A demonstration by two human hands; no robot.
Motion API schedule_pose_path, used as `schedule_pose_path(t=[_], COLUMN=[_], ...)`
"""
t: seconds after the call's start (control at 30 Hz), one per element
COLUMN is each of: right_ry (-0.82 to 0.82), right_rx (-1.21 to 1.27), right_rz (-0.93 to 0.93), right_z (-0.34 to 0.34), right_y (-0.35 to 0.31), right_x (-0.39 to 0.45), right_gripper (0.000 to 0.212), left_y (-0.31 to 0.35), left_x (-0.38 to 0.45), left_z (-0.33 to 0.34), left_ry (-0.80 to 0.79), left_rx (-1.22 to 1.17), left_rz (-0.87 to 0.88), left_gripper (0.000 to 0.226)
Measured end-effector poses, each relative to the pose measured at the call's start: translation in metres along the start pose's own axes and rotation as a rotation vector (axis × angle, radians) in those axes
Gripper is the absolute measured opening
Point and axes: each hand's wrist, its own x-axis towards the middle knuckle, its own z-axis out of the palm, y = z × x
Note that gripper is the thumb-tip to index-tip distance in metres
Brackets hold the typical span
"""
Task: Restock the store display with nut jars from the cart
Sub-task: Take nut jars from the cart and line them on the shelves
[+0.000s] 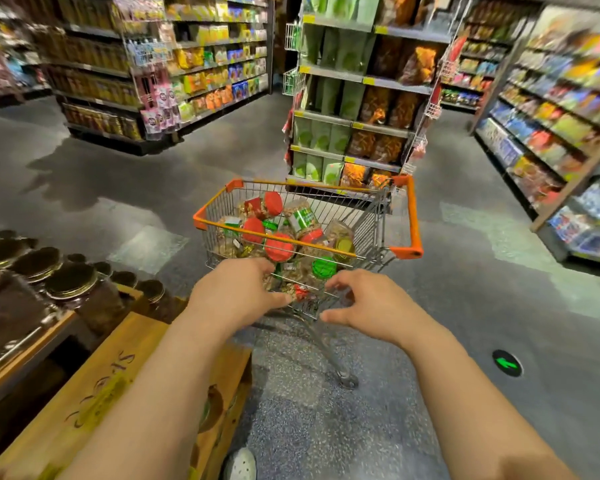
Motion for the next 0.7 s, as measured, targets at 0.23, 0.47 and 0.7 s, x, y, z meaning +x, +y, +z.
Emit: schedule_pose_path(t=[0.23, 0.47, 0.7], right_ry=[0.013, -0.055, -0.049], right_rx=[0.087, 0.206, 0.287], right_rz=[0.039, 0.107, 0.158], right_z=[-0.010, -0.005, -0.011], right_y=[-0.005, 0.008, 0.047], right_x=[0.102, 0.173, 0.242], right_gripper=[0.060, 0.055, 0.059], left_y=[-0.027, -0.047, -0.037], left_x=[0.100, 0.184, 0.256], left_z=[-0.039, -0.060, -0.055], left_ry=[0.009, -0.020, -0.071], left_rx=[0.015, 0.052, 0.072], left_rz=[0.027, 0.040, 0.040], left_gripper=[0.069, 0.076, 0.080])
